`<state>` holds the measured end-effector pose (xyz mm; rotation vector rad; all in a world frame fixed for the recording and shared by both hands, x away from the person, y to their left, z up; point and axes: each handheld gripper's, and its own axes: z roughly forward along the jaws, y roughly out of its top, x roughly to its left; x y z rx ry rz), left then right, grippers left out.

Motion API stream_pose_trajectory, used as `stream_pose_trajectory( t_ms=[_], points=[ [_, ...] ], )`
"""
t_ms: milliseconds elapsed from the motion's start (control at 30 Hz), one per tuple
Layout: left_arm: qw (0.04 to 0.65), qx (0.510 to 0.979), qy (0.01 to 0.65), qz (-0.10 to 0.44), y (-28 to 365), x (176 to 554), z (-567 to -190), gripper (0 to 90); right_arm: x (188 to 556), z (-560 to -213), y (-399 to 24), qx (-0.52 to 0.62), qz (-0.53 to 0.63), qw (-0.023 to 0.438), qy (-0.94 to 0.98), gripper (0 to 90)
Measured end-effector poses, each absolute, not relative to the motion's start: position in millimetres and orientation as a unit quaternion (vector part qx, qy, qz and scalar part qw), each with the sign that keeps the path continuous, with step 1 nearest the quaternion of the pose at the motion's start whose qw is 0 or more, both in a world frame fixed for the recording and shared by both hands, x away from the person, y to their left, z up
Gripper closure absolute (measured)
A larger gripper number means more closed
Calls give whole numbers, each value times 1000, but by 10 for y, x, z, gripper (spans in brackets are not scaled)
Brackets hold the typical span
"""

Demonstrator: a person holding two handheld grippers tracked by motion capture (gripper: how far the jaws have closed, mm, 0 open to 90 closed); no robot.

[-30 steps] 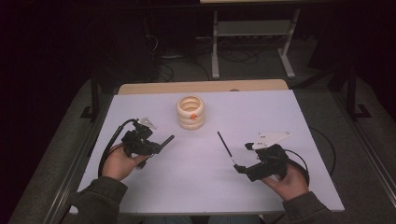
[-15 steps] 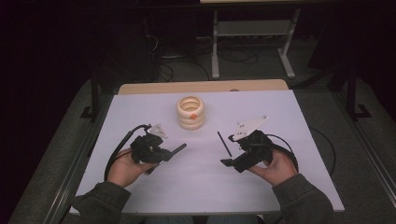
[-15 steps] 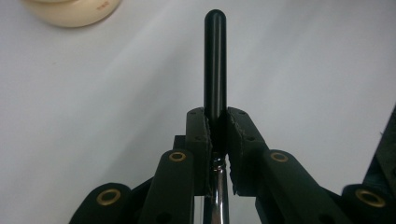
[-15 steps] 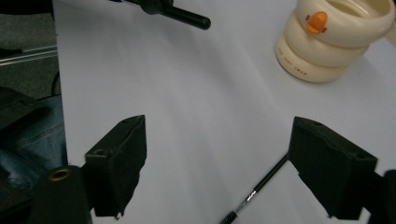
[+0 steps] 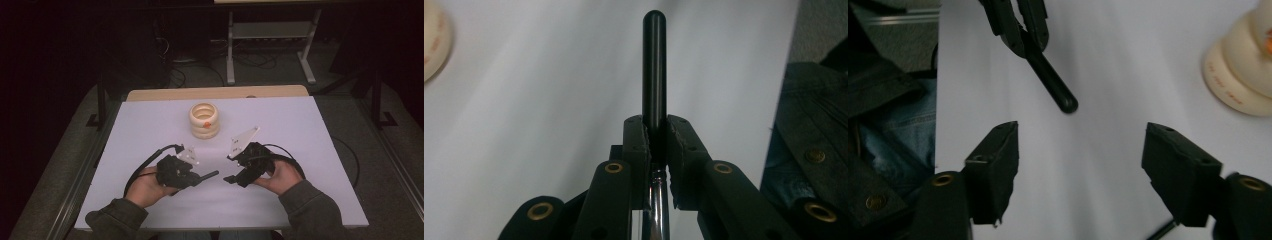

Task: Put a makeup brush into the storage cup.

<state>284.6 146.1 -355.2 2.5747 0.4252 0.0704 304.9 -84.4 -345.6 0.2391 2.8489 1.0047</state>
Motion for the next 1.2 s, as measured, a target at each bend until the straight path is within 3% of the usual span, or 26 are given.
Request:
stream_pose_trajectory(
  t_ms=[167,333,600,800,867,1000,1167,1200],
  points=[
    [255,962,97,29,1292,2734,-3553,796,2975,-3554,-729,27,306,42,951,433],
    [256,963,80,26,1210,2684,-3554,795,2948,-3621,-709,13,300,18,954,525],
    [251,966,56,19,1122,2648,-3591,796,2914,-3747,-708,-9,292,-33,956,758],
    [261,964,50,6,1125,2651,-3626,777,2903,-3783,-754,-12,301,-56,952,783],
    [265,962,57,-2,1168,2669,-3647,673,2894,-3788,-792,-8,304,-44,951,784],
    [267,961,73,-24,1290,2681,-3728,588,2861,-3851,-987,5,325,-38,945,784],
    [269,960,73,-32,1303,2702,-3746,665,2852,-3855,-1071,11,343,-40,938,783],
    [268,961,70,-31,1301,2701,-3740,738,2832,-3851,-1050,2,342,-37,939,782]
  ],
)
